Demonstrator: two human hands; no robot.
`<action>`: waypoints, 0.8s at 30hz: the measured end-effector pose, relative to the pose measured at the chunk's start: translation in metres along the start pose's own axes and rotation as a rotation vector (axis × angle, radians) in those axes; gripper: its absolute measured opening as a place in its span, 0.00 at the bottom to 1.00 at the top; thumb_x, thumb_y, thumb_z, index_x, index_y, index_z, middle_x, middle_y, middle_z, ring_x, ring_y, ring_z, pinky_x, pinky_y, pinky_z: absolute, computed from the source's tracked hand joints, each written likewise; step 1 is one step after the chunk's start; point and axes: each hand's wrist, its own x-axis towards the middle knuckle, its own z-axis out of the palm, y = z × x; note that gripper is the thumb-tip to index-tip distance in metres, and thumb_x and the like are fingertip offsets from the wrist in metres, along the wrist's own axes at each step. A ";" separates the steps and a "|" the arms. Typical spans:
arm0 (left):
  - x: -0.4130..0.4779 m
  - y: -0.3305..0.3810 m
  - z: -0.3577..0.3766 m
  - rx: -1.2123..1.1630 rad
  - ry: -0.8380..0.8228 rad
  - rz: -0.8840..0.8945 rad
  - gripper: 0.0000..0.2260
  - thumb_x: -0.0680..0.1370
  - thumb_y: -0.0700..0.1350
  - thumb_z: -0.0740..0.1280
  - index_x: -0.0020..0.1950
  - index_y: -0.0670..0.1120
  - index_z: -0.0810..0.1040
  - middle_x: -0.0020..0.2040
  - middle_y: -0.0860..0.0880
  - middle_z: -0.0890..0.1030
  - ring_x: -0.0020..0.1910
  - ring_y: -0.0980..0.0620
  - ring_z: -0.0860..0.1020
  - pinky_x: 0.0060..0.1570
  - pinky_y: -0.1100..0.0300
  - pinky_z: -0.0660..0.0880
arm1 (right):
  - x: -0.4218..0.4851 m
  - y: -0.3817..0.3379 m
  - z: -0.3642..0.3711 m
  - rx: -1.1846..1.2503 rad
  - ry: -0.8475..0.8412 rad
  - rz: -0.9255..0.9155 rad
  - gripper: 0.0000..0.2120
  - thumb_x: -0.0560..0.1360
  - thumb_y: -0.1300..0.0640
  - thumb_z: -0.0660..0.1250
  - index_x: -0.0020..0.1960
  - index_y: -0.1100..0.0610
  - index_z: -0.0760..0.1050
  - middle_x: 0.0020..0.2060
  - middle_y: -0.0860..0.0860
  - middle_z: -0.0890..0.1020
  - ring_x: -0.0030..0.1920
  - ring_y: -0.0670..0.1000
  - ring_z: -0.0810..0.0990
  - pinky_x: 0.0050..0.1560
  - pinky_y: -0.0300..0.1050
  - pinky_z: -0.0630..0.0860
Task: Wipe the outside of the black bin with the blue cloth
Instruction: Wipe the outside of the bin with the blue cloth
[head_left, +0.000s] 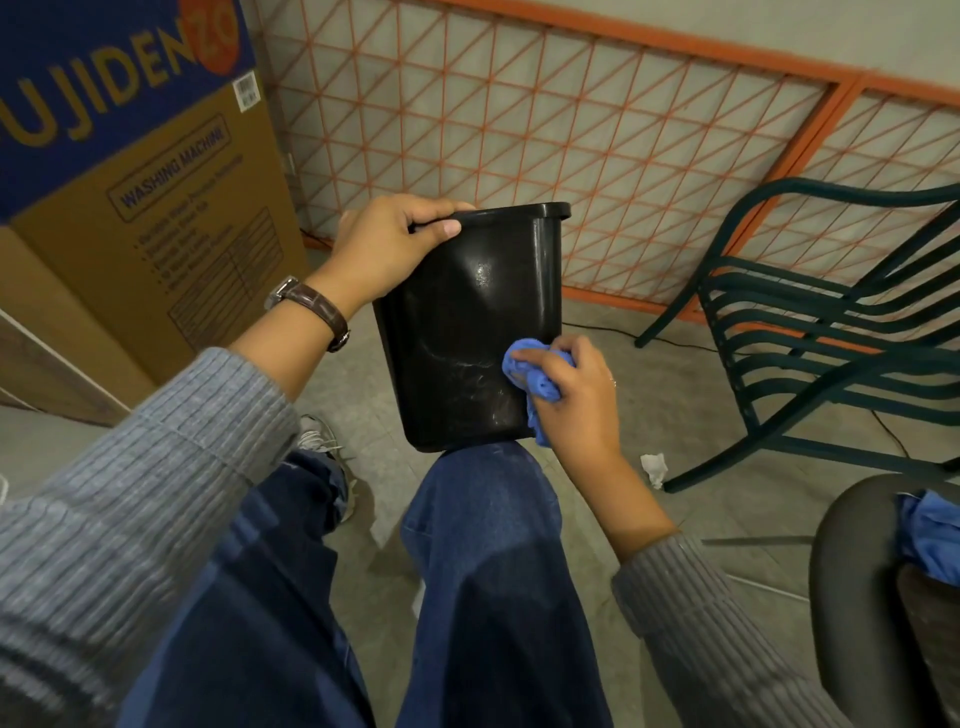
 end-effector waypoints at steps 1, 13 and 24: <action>0.000 0.000 0.000 0.016 0.007 0.004 0.12 0.77 0.52 0.64 0.60 0.60 0.77 0.51 0.65 0.76 0.59 0.60 0.73 0.66 0.48 0.65 | 0.000 -0.002 0.003 0.014 0.031 0.061 0.11 0.71 0.62 0.69 0.52 0.52 0.81 0.48 0.53 0.75 0.48 0.52 0.74 0.47 0.52 0.75; 0.003 0.006 0.008 0.140 0.049 0.097 0.13 0.76 0.56 0.62 0.60 0.60 0.76 0.58 0.57 0.80 0.61 0.56 0.73 0.66 0.46 0.63 | 0.012 -0.007 0.007 0.025 0.096 0.055 0.05 0.72 0.59 0.71 0.47 0.58 0.78 0.47 0.53 0.74 0.43 0.48 0.74 0.41 0.46 0.74; 0.002 0.006 0.004 0.204 0.041 0.070 0.13 0.78 0.54 0.61 0.62 0.59 0.75 0.61 0.57 0.78 0.63 0.56 0.71 0.65 0.51 0.59 | 0.018 0.003 0.013 0.005 0.098 0.004 0.11 0.70 0.62 0.70 0.52 0.54 0.78 0.47 0.55 0.74 0.46 0.55 0.75 0.45 0.58 0.74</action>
